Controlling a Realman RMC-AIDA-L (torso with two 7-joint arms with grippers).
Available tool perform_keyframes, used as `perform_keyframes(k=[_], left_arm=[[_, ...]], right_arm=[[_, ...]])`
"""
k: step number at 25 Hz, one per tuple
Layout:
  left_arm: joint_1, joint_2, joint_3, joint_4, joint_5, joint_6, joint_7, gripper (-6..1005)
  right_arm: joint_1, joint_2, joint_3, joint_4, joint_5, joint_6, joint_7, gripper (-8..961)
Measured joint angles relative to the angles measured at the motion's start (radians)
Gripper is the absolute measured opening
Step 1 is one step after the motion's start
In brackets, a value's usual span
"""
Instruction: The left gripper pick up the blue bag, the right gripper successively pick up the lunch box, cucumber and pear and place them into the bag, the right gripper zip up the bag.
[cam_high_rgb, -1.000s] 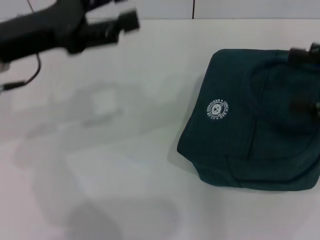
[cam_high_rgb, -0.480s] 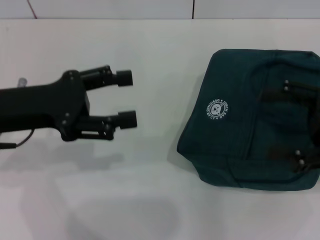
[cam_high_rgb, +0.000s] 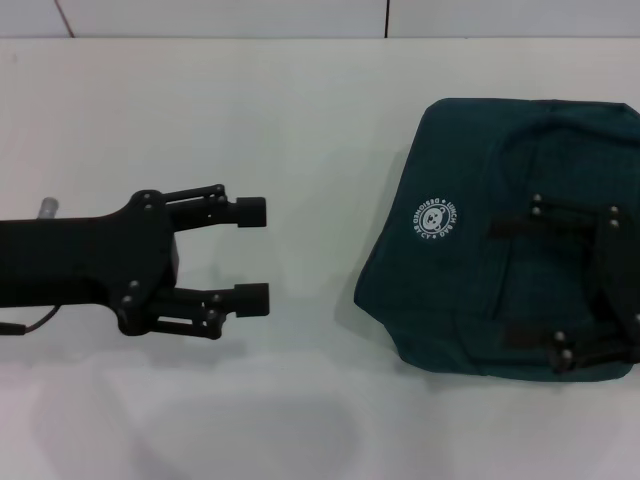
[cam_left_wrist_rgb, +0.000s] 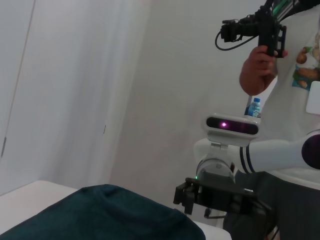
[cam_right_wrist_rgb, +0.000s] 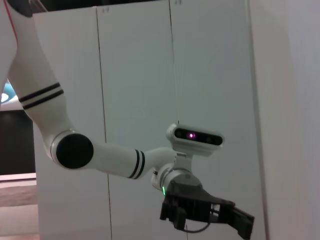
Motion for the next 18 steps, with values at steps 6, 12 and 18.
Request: perform_keyframes(k=[6,12,18], left_arm=[[0.006,0.007,-0.002,0.010,-0.003,0.007,0.005,893],[0.021,0.007,0.001,0.041,0.001,0.025,0.006,893],[0.020,0.007,0.003,0.052,0.003,0.030,0.004,893]], right_arm=[[0.002,0.000,-0.011,0.018,-0.001,0.023,-0.012,891],[0.015,0.000,-0.014,0.027,-0.001,0.056,-0.012,891],[0.049,0.001,-0.020,0.042,0.001,0.072,-0.012,891]])
